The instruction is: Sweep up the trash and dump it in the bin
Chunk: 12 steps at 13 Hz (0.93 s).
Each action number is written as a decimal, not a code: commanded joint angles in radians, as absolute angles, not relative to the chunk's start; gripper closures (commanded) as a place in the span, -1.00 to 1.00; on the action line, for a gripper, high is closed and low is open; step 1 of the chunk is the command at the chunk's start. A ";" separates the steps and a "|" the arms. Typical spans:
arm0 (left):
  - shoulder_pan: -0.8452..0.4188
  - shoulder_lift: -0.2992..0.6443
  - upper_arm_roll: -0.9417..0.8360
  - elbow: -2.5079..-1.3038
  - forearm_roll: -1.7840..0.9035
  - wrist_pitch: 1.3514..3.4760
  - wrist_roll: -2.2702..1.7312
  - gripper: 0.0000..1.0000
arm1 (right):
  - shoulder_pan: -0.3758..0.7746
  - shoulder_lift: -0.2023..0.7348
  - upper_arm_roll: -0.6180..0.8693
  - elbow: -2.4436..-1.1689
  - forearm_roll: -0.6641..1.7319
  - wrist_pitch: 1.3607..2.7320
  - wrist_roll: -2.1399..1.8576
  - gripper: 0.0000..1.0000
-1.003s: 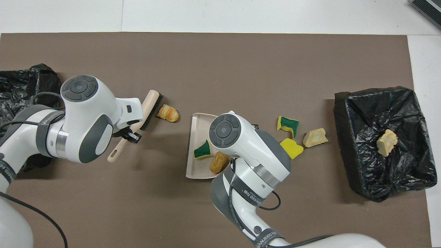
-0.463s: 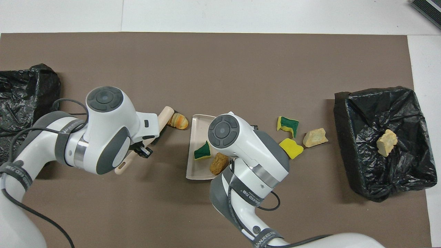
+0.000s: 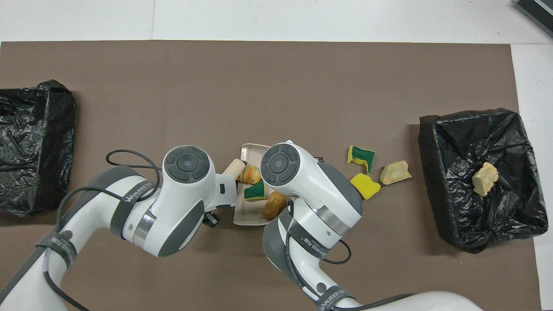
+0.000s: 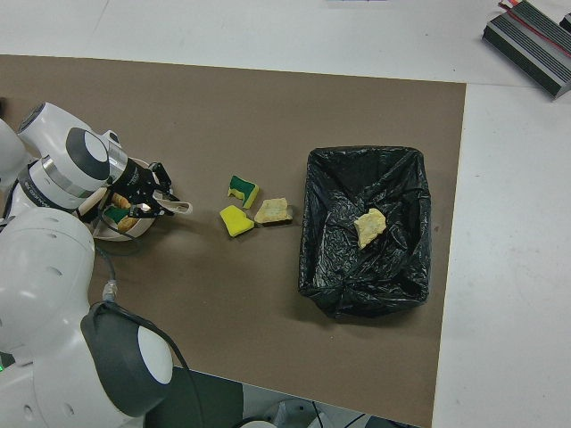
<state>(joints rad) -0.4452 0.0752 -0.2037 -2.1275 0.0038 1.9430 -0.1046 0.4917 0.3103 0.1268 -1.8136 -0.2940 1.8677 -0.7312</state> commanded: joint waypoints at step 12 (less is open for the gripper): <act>-0.509 -0.127 -0.187 -2.249 -0.086 1.712 -0.640 1.00 | 0.440 0.262 0.133 -1.802 -0.295 1.835 -0.796 1.00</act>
<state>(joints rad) -0.4691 -0.0567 -0.1901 -2.1601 -0.0442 1.6749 -0.5862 0.4636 0.2962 0.1244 -1.8028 -0.2949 1.8676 -0.7605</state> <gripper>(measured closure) 0.740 0.683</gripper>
